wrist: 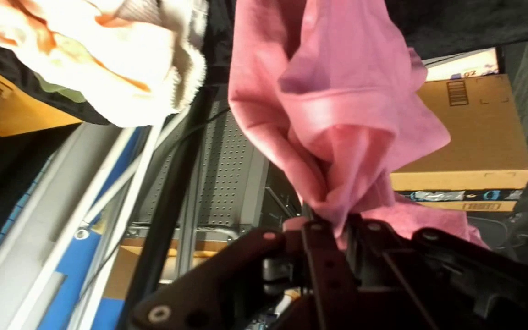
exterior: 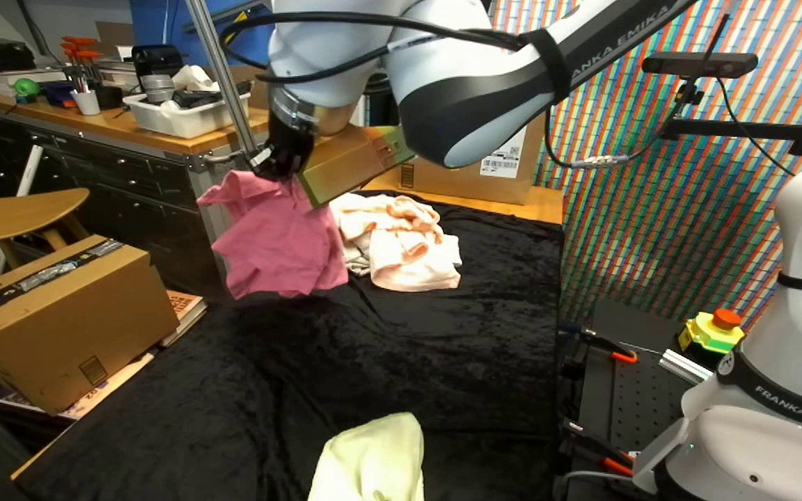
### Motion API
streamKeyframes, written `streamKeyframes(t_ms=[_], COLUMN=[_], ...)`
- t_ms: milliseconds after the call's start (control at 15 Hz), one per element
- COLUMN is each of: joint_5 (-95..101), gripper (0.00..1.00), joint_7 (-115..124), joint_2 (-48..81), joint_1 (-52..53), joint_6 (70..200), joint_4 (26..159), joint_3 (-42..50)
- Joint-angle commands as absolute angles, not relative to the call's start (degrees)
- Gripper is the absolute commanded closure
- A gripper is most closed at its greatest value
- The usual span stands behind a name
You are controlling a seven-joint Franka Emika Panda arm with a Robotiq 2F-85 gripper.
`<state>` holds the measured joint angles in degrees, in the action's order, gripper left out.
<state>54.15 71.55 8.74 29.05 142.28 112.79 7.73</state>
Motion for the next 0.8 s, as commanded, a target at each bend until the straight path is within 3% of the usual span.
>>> streamKeyframes(t_ms=[0, 733], joint_5=[56.29, 52.19], gripper=[0.9, 0.91], joint_7=[76.82, 78.12], joint_2=[1.27, 2.14], joint_1=[20.39, 5.11], joint_6=[140.97, 139.49], joint_4=[119.61, 121.46], joint_3=[2.39, 1.12])
